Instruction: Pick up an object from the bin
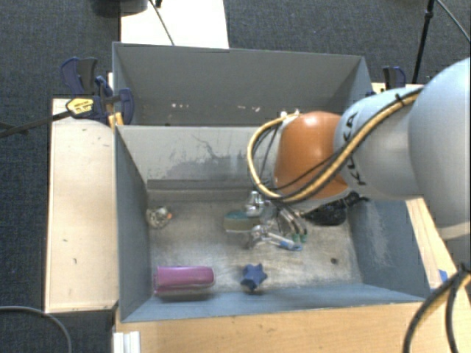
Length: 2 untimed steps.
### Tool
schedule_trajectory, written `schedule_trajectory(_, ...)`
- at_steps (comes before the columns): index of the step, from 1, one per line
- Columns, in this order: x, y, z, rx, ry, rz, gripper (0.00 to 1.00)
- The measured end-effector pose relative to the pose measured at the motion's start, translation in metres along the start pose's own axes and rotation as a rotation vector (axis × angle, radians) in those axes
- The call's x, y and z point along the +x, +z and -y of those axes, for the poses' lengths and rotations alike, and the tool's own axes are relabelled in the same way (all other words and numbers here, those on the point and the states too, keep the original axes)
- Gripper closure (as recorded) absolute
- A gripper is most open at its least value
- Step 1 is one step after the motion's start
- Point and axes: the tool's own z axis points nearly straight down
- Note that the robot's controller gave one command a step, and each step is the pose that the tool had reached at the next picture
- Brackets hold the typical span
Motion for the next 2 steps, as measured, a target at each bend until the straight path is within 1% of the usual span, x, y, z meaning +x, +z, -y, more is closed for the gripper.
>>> schedule_trajectory(1, -0.002, -0.119, 0.025, 0.003, -0.072, -0.007, 1.00)
schedule_trajectory(2, 0.026, -0.234, 0.038, -0.001, -0.707, -0.008, 1.00)
